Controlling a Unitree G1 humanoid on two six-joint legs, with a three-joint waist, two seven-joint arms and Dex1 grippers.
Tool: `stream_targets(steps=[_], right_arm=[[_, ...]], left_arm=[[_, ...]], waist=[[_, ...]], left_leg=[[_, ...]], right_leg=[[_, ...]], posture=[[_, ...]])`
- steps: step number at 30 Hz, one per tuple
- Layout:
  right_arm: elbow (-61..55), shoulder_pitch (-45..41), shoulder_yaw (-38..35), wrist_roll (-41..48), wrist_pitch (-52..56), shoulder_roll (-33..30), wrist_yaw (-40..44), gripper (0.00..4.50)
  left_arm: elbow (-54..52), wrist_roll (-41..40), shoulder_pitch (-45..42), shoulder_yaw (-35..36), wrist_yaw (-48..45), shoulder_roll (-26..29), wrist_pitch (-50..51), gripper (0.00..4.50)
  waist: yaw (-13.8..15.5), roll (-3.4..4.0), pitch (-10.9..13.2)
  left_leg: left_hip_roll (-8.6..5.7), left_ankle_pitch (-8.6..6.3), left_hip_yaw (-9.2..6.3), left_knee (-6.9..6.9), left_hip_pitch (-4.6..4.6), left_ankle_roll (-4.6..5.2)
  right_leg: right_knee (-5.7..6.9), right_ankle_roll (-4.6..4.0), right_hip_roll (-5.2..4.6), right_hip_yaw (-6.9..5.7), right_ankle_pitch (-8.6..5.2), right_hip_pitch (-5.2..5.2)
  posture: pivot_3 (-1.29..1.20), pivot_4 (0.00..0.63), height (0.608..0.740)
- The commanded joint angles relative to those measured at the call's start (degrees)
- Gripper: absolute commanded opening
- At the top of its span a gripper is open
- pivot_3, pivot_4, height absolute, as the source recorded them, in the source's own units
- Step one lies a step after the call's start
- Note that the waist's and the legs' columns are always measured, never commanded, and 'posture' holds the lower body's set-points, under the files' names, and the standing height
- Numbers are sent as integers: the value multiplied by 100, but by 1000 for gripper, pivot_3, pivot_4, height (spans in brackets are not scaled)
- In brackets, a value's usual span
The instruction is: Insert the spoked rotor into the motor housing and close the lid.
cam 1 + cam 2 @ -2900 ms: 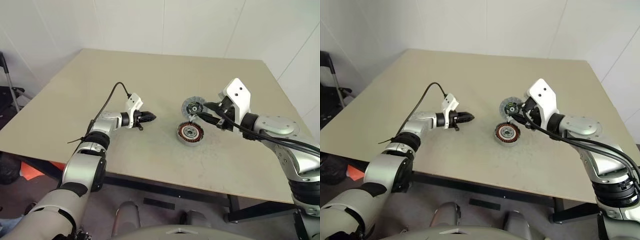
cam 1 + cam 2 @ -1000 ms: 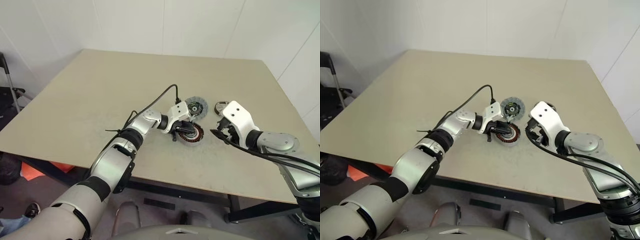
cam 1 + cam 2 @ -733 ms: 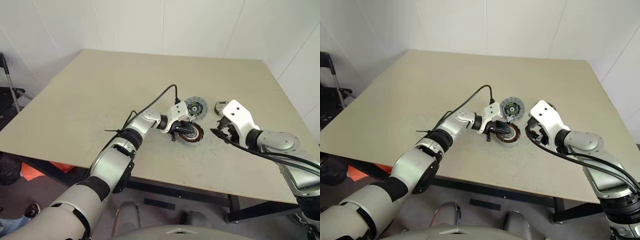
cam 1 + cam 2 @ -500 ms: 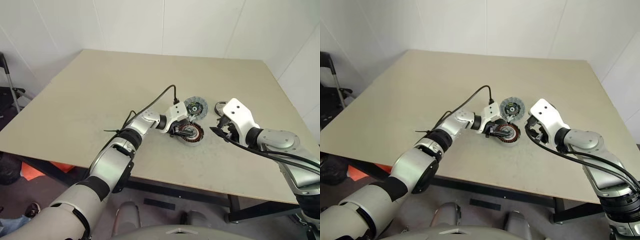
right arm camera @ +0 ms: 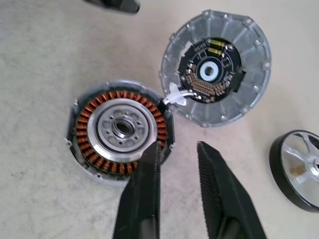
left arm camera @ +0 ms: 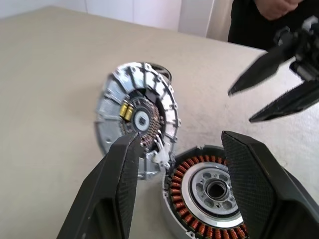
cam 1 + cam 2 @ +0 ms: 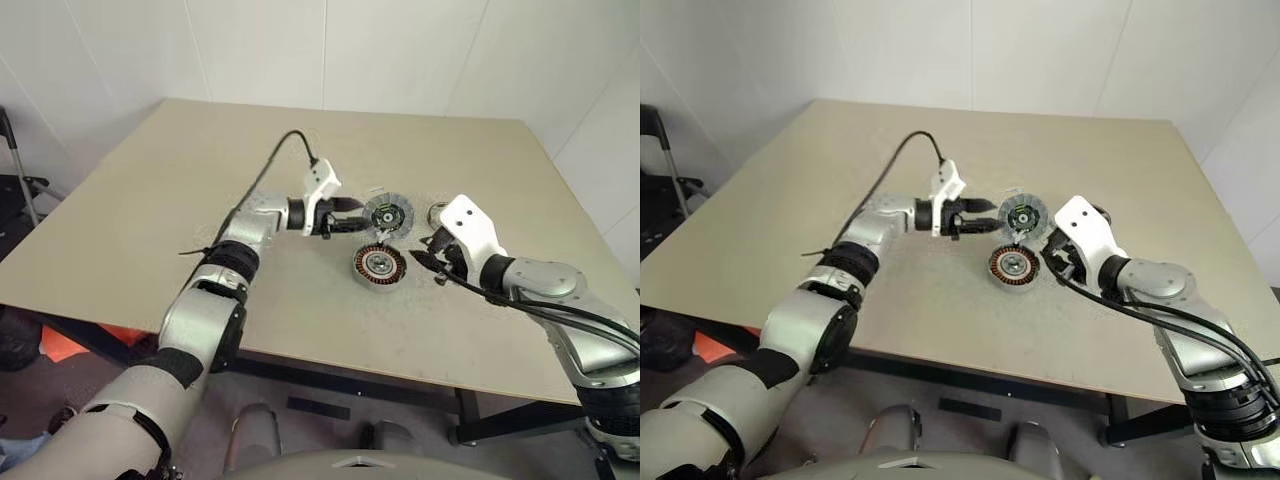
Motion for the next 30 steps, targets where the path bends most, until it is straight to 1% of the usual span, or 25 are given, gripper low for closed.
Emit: stream_targets(steps=[1,6,12,16,19,23,26,30], right_arm=[[-55,-247,146,-30,-21,199,-102,26],[318,-434,532,-278,-88,330,-133,26],[802,-657,895,-540,-238,471,-155,26],[929,-637,959,-575,-251,567,-127,26],[1132,-549,1035,-638,-260,688,-165,26],[1353,-428,1038,-770,-342,739,-301,26],[1053,-522,763,-611,-288,655,-207,26],[760,-634,763,-622,-172,581,-165,26]], left_arm=[[-479,-144,264,218,200,416,185,2772],[-981,-213,768,227,369,750,471,2772],[-1727,-299,1343,185,563,838,843,2772],[-1978,-348,1472,190,721,860,1002,2772],[-1908,-342,1405,247,837,932,968,2772],[-1548,-352,1160,358,962,1065,854,2772],[-1431,-343,1127,325,976,1064,782,2772],[-1340,-337,1105,306,998,1038,722,2772]], waist=[[-16,5,-3],[0,7,-5],[-11,7,-4],[-20,7,-4],[-21,7,-4],[-22,5,-6],[-16,5,-6],[-14,5,-5]], left_leg=[[0,0,1,0,2,-1],[2,3,0,0,1,-7],[0,4,-1,1,-8,-10],[8,6,-1,-1,-5,-13],[6,6,-1,-1,-4,-13],[6,7,-2,-1,-3,-14],[3,7,-1,-1,0,-14],[1,6,-2,0,-4,-14]], right_leg=[[0,0,1,0,0,0],[1,0,4,0,0,0],[-2,0,1,-1,0,0],[1,0,7,-2,0,-2],[1,0,7,-1,0,-2],[1,1,7,-2,0,-1],[1,1,6,0,0,1],[0,1,5,0,0,1]], posture=[[0,0,740],[0,0,740],[0,0,740],[0,0,740],[0,0,740],[0,0,740],[0,0,740],[0,0,740]])
